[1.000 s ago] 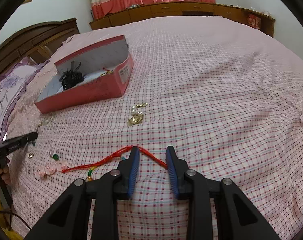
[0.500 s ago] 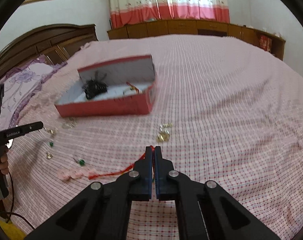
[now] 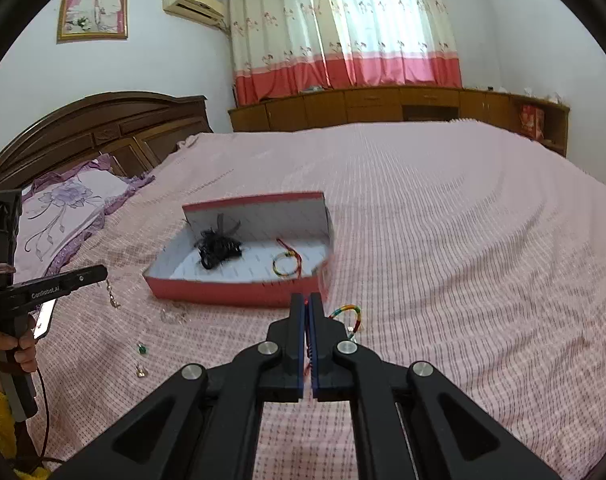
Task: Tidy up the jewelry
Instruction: 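Grasp the pearl-gold pendant with the left gripper while the right carries the bracelet to the box, then open both grippers to drop the pendant and bracelet into the box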
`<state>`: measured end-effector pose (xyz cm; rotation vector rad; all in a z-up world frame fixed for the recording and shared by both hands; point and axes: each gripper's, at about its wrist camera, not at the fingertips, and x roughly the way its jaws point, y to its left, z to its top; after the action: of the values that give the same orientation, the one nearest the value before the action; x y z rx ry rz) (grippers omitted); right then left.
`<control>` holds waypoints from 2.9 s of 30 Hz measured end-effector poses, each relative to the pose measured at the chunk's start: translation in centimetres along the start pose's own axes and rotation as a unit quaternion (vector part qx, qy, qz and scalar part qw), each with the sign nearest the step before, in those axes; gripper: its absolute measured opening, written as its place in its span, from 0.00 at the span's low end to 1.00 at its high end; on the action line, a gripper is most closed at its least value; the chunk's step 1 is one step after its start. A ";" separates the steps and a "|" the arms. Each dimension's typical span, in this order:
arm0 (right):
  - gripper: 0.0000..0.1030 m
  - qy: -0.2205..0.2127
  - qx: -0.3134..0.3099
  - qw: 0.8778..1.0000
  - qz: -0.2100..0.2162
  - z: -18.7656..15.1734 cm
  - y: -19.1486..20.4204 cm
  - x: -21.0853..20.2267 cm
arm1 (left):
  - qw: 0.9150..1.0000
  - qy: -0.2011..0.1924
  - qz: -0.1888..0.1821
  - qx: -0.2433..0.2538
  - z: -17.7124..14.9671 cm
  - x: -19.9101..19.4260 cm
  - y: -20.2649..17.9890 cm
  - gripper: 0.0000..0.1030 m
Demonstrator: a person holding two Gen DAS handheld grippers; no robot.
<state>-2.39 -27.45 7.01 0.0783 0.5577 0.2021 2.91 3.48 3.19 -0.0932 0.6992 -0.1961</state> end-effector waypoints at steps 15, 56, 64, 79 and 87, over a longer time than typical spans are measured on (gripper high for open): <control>0.03 -0.057 -0.028 0.998 0.028 5.1 3.7 2.4 | 0.999 -0.053 -0.003 0.011 3.6 1.1 -1.2 0.03; 0.03 0.019 0.012 0.999 -0.040 5.8 1.6 22.7 | 0.998 -0.031 0.051 -0.017 5.1 15.8 0.0 0.03; 0.06 0.046 0.022 0.998 -0.044 4.8 0.9 23.9 | 0.998 -0.011 0.062 -0.018 5.0 16.4 -0.1 0.25; 0.40 0.015 0.033 0.999 -0.011 6.9 2.1 19.0 | 0.998 -0.012 0.048 -0.026 5.5 12.0 -0.3 0.37; 0.40 -0.004 0.030 1.000 0.006 7.3 3.5 13.7 | 0.999 -0.005 0.053 -0.007 5.1 7.7 -0.6 0.37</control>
<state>12.33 -21.28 6.57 0.1414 0.5561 0.1960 11.88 1.40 2.28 -0.0710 0.6930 -0.0890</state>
